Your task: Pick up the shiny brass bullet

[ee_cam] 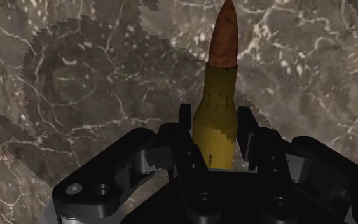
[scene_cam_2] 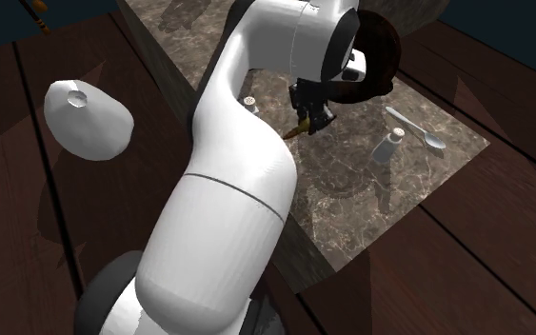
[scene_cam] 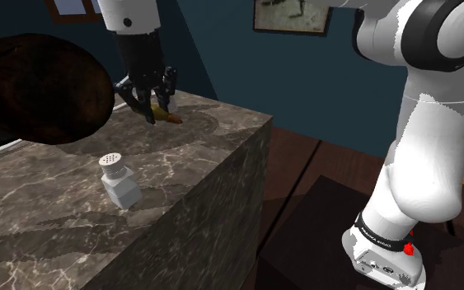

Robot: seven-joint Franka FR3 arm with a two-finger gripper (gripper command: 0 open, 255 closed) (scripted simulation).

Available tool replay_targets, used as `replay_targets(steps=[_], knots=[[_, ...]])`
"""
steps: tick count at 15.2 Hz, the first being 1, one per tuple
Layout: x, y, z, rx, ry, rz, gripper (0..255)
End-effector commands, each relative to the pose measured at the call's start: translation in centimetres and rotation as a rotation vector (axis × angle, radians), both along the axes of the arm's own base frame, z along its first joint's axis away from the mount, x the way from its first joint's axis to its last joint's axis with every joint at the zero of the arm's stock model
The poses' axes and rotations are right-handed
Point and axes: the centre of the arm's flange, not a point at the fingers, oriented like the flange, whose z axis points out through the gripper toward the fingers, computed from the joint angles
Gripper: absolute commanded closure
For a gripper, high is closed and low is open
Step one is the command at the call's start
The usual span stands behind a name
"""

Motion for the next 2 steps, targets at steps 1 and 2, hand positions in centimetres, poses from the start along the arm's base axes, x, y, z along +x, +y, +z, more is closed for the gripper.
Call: replay_targets(steps=[1, 2], knots=[[-0.07, -0.03, 0.72, 0.0, 0.0, 0.0, 255], [-0.07, -0.04, 0.72, 0.0, 0.0, 0.0, 255]])
